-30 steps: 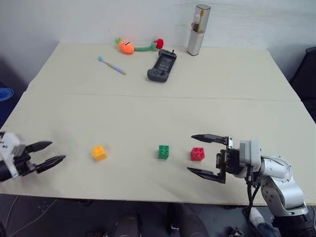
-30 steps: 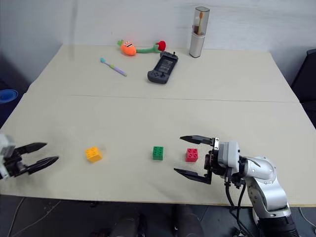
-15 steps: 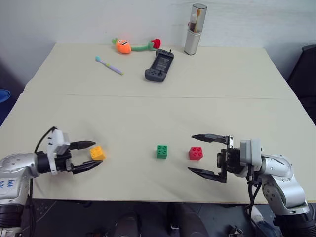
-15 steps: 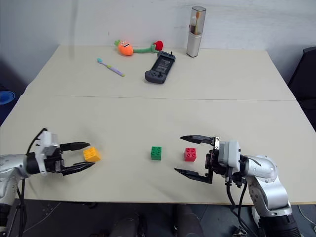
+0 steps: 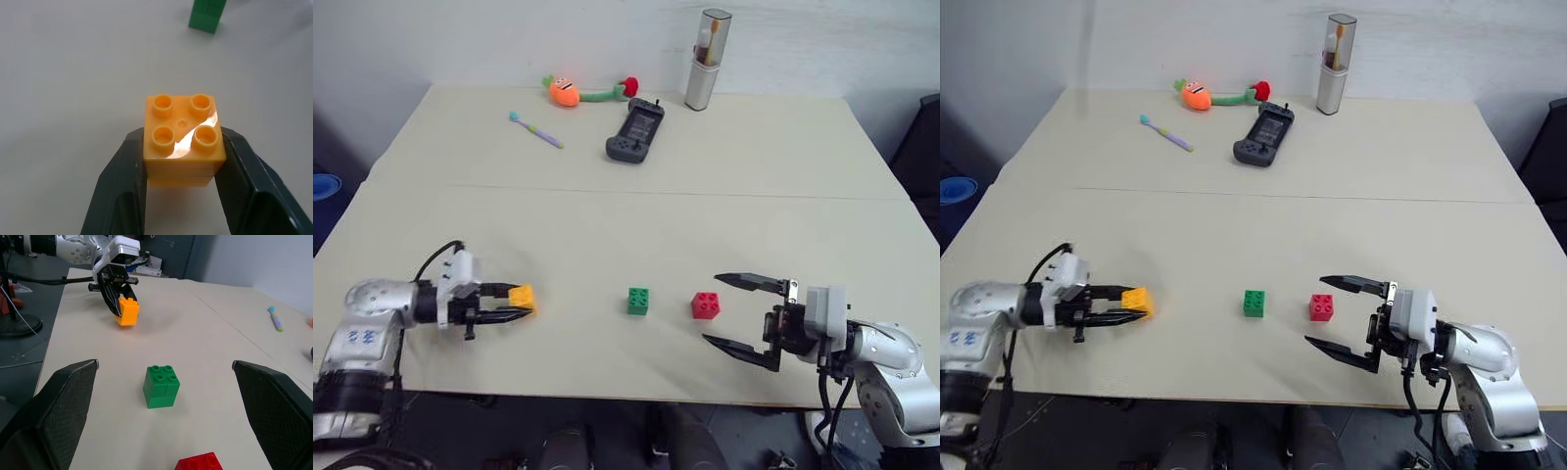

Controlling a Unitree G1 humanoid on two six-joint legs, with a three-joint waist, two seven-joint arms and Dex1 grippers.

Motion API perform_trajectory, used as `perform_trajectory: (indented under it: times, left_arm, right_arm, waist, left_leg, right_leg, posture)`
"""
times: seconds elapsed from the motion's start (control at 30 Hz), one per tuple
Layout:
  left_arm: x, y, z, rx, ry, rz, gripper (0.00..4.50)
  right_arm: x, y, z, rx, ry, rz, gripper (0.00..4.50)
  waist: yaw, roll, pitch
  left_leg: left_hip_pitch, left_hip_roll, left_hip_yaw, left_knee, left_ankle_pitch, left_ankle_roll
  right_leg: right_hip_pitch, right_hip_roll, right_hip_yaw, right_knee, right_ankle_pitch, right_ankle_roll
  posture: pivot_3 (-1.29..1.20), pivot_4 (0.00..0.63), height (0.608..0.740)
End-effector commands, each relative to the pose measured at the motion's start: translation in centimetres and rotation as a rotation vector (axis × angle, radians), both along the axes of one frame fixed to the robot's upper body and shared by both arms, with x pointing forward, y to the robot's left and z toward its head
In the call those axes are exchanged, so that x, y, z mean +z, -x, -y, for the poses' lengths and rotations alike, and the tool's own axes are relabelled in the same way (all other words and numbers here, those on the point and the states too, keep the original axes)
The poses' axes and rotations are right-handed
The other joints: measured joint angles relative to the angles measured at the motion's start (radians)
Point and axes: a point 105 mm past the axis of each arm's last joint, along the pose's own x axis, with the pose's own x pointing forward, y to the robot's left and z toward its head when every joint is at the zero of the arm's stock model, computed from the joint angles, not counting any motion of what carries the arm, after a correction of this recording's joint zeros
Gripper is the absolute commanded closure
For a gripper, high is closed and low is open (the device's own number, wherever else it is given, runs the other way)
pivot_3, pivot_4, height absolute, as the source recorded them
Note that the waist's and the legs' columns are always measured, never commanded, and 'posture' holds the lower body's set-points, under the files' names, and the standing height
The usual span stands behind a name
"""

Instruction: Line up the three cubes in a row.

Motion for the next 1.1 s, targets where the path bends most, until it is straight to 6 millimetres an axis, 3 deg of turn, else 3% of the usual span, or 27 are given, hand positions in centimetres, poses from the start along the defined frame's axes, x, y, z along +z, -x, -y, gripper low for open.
perform_trajectory:
  times: [0.03,0.2,0.5,0.57,0.73,0.8,0.9,1.1]
  left_arm:
    - [0.2,-0.5,2.0,-0.149,-0.038,0.037,3.0]
    - [-0.5,-2.3,3.6,-0.249,-0.086,0.032,3.0]
    - [-1.6,-2.6,3.8,-0.273,-0.091,-0.006,3.0]
    - [-1.8,-2.7,3.7,-0.263,-0.089,-0.012,2.28]
    - [-0.6,-2.5,1.6,-0.194,-0.083,0.034,0.92]
    - [0.3,-2.3,0.5,-0.15,-0.083,0.068,0.92]
    - [2.4,-1.3,-3.4,-0.005,-0.119,0.133,0.92]
    - [3.5,1.7,-6.3,0.133,-0.121,0.082,0.92]
  right_arm:
    - [1.1,0.2,0.3,-0.01,0.012,0.059,0.0]
    - [1.2,0.5,0.5,-0.023,0.019,0.056,0.0]
    - [1.2,0.9,0.8,-0.073,0.016,0.061,0.0]
    - [1.2,0.9,0.7,-0.074,0.013,0.059,0.0]
    - [1.5,1.1,1.3,-0.075,0.025,0.057,0.0]
    - [1.9,1.4,1.9,-0.076,0.04,0.048,0.0]
    - [2.1,2.1,4.6,-0.087,0.126,-0.004,0.0]
    - [2.6,1.8,8.8,-0.138,0.264,-0.064,0.0]
  waist:
    - [0.009,0.0,0.0]
    - [0.008,0.0,0.0]
    - [0.012,0.0,0.0]
    - [0.011,0.0,0.0]
    - [0.007,0.0,0.0]
    - [0.007,0.0,0.0]
    - [0.004,0.0,0.0]
    - [0.009,0.001,0.0]
  left_leg:
    - [0.0,0.0,0.0,0.0,0.0,0.0]
    - [0.0,0.0,0.003,0.001,0.0,0.0]
    - [0.0,0.001,0.002,0.003,0.0,0.0]
    - [0.0,0.001,0.002,0.003,0.0,0.0]
    - [0.0,0.001,0.002,0.003,0.0,0.0]
    - [0.0,0.001,0.002,0.003,0.0,0.0]
    - [0.0,0.002,0.002,0.002,0.0,0.0]
    - [0.002,0.001,0.002,0.0,-0.003,0.007]
  right_leg:
    - [0.0,0.0,0.0,0.0,0.0,0.0]
    - [-0.001,0.003,0.003,0.0,0.0,0.0]
    - [0.0,0.003,0.002,0.0,0.0,0.0]
    - [0.0,0.003,0.002,0.0,0.0,0.001]
    - [-0.001,0.003,0.002,0.001,0.0,0.001]
    - [-0.001,0.003,0.003,0.001,0.0,0.001]
    - [-0.001,0.003,0.003,0.0,0.0,0.001]
    - [0.001,0.0,0.004,-0.001,0.0,0.001]
  posture:
    - [0.0,0.15,0.74]
    - [0.0,0.15,0.74]
    - [0.0,0.15,0.74]
    - [0.0,0.15,0.74]
    - [0.0,0.15,0.74]
    - [0.0,0.15,0.74]
    - [0.0,0.15,0.74]
    - [0.0,0.15,0.74]
